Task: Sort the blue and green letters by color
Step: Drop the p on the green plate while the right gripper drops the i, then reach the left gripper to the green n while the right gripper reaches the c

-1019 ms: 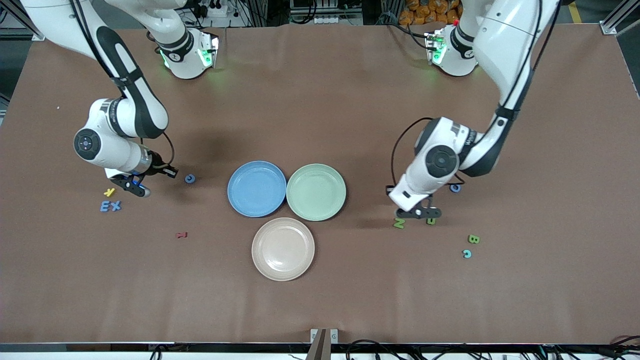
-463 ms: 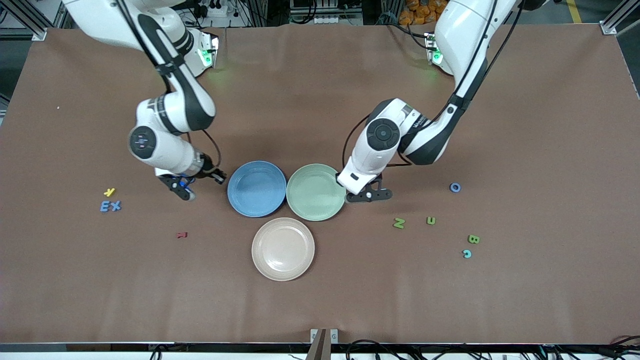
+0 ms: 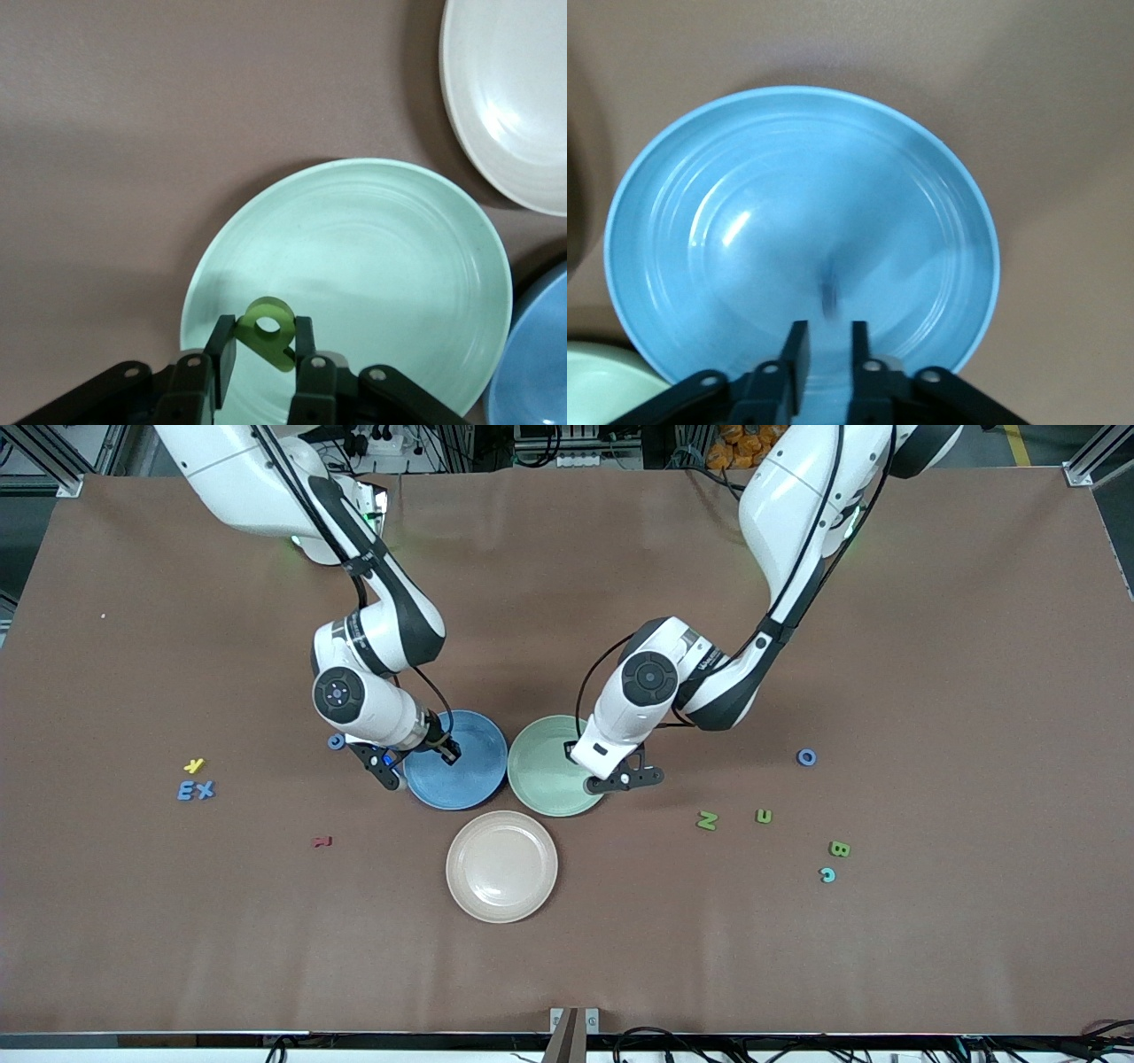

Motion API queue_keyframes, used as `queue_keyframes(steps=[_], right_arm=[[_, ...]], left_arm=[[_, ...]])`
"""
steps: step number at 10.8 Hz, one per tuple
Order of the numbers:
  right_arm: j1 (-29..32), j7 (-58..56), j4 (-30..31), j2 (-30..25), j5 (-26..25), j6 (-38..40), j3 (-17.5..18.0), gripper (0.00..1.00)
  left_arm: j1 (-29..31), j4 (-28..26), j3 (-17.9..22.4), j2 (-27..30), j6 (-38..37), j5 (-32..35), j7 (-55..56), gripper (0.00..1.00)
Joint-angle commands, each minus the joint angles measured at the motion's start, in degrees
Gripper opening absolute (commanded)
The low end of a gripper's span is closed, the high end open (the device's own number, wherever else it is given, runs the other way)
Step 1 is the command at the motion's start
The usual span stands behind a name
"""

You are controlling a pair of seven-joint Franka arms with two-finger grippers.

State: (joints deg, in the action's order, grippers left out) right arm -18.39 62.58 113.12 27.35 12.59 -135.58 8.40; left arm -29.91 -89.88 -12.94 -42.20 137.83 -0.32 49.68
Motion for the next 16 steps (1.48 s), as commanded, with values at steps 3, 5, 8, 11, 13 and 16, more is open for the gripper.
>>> queue_keyframes(steps=[3, 5, 8, 11, 13, 16], right_arm=[[1.3, -0.2, -1.6, 0.6, -1.8, 2.9, -1.4, 1.0], [3.3, -2.4, -1.2, 0.0, -9.7, 6.5, -1.7, 1.0], [6.6, -14.5, 3.5, -4.0, -14.2, 6.4, -1.6, 1.0], [12.5, -27.8, 8.5, -8.0, -14.2, 5.7, -1.6, 1.0], [13.6, -27.7, 14.5, -10.4, -14.2, -1.1, -1.6, 1.0], [17.4, -27.1, 23.1, -11.2, -14.1, -14.0, -1.6, 1.0]], left_arm=[[-0.8, 2.7, 0.4, -0.7, 0.8, -1.0, 4.5, 1.0], [2.0, 1.8, 0.5, 2.4, -1.8, -0.6, -0.2, 1.0], [8.5, 0.7, 0.4, 5.1, -9.7, -0.6, -15.0, 1.0], [14.2, -4.3, 0.9, 7.5, -12.8, 1.6, -25.4, 1.0], [18.4, -6.7, 0.8, 7.5, -12.8, 11.6, -25.5, 1.0], [22.3, -6.9, 0.7, 5.6, -10.2, 12.5, -27.6, 1.0]])
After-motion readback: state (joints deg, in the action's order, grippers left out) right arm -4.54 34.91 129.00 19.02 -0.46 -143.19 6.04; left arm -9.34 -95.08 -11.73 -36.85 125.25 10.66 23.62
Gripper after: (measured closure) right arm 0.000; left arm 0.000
